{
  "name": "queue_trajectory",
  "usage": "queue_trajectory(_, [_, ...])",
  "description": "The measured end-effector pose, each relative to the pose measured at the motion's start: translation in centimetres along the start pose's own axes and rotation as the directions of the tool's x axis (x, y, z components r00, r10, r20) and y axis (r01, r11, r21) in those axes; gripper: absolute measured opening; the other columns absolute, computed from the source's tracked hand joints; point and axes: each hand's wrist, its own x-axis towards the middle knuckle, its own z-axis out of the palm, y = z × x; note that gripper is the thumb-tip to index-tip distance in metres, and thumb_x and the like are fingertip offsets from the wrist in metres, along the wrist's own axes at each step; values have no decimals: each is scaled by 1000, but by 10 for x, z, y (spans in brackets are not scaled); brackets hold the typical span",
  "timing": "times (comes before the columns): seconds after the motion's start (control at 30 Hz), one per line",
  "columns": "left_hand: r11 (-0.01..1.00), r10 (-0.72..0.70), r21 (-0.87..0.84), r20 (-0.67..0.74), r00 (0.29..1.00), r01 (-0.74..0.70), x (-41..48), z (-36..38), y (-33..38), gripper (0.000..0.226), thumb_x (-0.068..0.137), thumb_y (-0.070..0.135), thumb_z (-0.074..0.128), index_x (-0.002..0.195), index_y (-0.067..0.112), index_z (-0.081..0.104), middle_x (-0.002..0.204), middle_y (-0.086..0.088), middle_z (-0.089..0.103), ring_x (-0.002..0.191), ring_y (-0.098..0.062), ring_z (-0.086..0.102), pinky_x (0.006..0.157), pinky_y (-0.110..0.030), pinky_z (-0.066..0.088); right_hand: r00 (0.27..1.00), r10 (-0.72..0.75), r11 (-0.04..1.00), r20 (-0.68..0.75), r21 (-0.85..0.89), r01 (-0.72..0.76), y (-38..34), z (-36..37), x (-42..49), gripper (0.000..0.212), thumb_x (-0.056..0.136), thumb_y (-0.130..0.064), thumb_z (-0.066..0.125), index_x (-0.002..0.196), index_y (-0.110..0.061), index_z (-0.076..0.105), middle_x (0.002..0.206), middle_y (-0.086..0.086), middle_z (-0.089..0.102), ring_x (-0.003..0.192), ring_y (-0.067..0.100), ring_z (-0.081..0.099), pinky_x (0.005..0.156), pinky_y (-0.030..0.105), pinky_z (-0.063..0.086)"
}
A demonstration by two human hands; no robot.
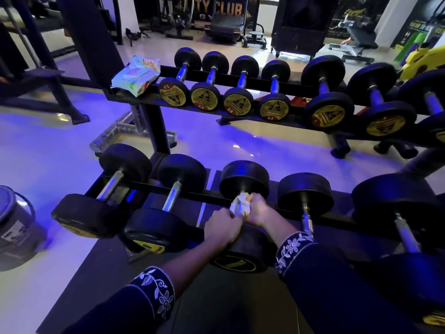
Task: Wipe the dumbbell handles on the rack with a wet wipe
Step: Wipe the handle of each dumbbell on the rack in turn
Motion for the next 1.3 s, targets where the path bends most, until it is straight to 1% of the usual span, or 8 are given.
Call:
queue_trajectory(0.17, [1000,18,12,9,1000,-18,3,2,-1,35,85,43,50,84,11,65,98,-11,67,95,-33,62,81,-37,48,997,80,921,12,-383,-69,15,-37,-14,27,94,-11,38,76,-9,58,54,2,60,47,11,56,52,21,46])
queue_trajectory(0.3, [999,29,22,13,999,-29,3,3,-2,40,85,46,47,90,11,67,98,-10,67,95,-32,62,82,-39,49,992,-74,768,-103,-640,-9,9,-22,-15,35,88,0,55,54,-6,49,31,-1,44,28,7,41,40,19,33])
queue_trajectory(0.47, [998,55,30,5,998,-55,3,2,-5,37,88,46,48,87,13,65,94,-6,66,94,-29,63,76,-36,46,889,-386,506,-246,-862,-19,7,11,3,24,90,-18,54,102,1,63,100,18,65,96,32,63,71,31,45])
queue_trajectory(0.73, [997,57,45,2,998,-57,3,2,-5,41,89,46,48,93,11,68,101,-10,68,99,-32,62,80,-36,46,962,-171,735,-212,-677,-19,6,-9,-1,36,93,-14,56,59,-4,51,42,9,49,32,14,46,37,18,33])
queue_trajectory(0.9, [997,61,49,29,998,-63,4,2,-5,41,89,48,47,100,13,67,105,-8,66,101,-30,62,84,-38,48,976,-88,770,-197,-636,-59,6,-8,-16,33,91,-5,55,58,-2,53,41,4,51,36,12,46,40,18,33])
queue_trajectory(1.03, [995,83,48,23,996,-84,1,0,-4,36,94,49,47,89,18,64,97,-5,66,93,-26,62,77,-35,45,894,-279,754,-351,-657,-23,-10,14,5,17,85,-6,56,99,4,58,90,15,59,84,25,61,62,28,47])
queue_trajectory(1.17, [996,87,23,30,996,-87,1,-1,-7,36,94,48,47,82,18,61,91,-4,66,91,-26,63,80,-37,49,909,-243,764,-339,-644,-36,-5,17,7,28,86,-10,58,108,7,56,102,18,63,93,31,64,73,29,52])
queue_trajectory(1.3, [997,73,38,14,997,-74,2,1,-6,48,90,53,44,101,13,68,106,-10,66,102,-31,61,83,-37,48,952,-142,752,-269,-655,-73,16,0,-6,18,89,-8,59,73,-1,54,50,7,56,36,9,49,35,15,31])
